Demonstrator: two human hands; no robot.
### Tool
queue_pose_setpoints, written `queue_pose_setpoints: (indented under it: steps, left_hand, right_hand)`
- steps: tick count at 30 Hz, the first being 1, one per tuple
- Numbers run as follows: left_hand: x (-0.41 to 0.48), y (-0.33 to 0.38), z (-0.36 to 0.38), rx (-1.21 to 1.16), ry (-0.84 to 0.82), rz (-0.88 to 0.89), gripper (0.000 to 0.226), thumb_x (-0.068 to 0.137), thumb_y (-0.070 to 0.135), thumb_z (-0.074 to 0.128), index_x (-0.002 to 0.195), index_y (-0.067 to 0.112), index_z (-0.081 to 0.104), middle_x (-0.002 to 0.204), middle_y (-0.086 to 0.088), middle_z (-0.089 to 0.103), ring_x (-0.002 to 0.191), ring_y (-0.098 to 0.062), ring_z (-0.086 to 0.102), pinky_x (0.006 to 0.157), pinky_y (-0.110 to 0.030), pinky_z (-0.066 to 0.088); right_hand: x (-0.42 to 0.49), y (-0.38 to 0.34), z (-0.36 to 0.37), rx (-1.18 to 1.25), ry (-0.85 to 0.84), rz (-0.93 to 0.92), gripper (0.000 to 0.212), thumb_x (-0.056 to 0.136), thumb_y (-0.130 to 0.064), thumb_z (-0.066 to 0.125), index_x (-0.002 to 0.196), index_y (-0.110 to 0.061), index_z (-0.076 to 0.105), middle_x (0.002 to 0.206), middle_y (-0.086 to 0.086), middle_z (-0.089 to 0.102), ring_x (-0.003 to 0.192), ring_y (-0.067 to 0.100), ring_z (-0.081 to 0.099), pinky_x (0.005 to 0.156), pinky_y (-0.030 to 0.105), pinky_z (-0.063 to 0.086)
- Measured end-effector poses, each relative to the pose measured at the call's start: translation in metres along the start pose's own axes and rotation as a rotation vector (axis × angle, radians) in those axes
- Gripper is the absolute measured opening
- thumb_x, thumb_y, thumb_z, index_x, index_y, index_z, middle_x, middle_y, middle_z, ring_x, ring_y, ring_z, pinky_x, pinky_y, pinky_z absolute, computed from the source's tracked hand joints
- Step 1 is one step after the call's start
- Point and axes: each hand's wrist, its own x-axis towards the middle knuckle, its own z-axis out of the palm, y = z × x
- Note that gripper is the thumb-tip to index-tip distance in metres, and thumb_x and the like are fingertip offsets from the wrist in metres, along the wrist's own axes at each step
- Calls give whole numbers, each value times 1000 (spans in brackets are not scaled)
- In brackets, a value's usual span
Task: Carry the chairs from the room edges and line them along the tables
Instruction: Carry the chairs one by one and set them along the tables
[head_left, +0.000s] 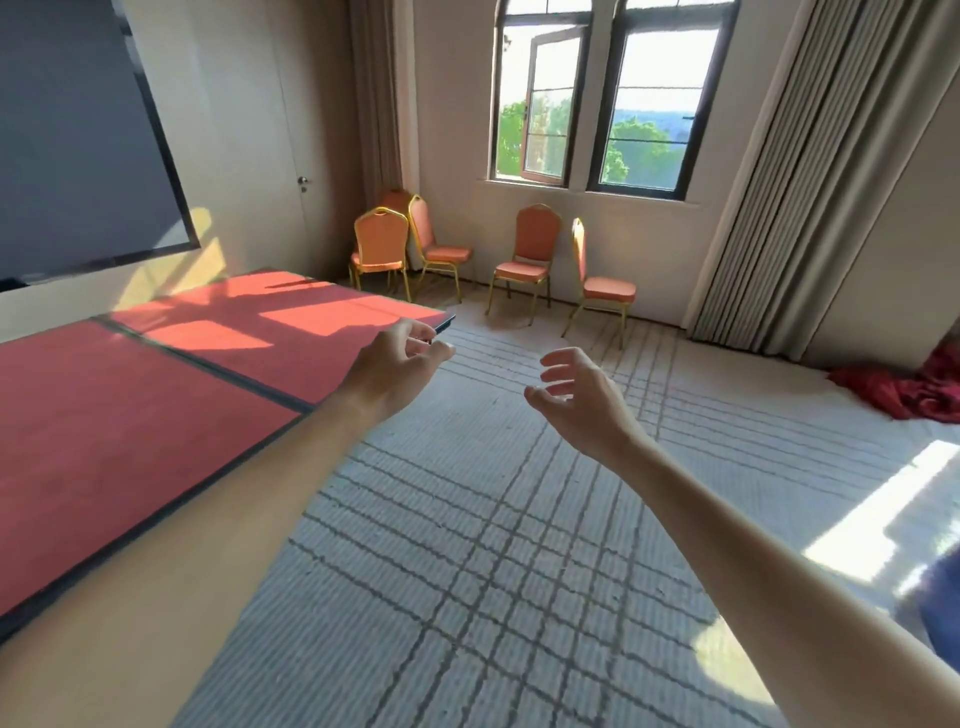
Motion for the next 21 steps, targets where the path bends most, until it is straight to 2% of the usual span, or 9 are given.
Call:
queue_pose_setpoints:
  steps: [3,8,17,21]
  left_hand:
    - [90,-36,22,35,-32,-28,33,92,49,58,117,27,58,115,5,59,107,-16,56,78,-32,43]
    - [267,-87,55,73,-83,-41,40,90,54,57,121,30,56,119,7,61,107,-15,58,81,-34,45]
    - [558,-87,136,107,-203,-2,38,91,50,58,121,27,57,117,7,64,104,-13,60,85,-34,47]
    - [661,-97,169,168,-221,25,45,84,58,56,118,29,57,115,8,63,104,-14,61,92,-41,52]
  right_hand:
    - [86,43,17,-40,-43,21,40,88,-33,72,123,-20,56,110,-4,66,100,11,64,84,28,54]
    - [257,114,48,-88,-89,55,42,87,-34,73,123,-20,56,110,-4,64,102,12,63,87,28,52]
    - [521,215,33,-169,-40,133,41,87,-33,74,121,-19,56,110,-2,64,101,14,63,86,27,52]
    - [618,262,31,-147,-5,150,40,87,-34,73,121,-19,56,109,-3,64,101,12,63,86,28,52]
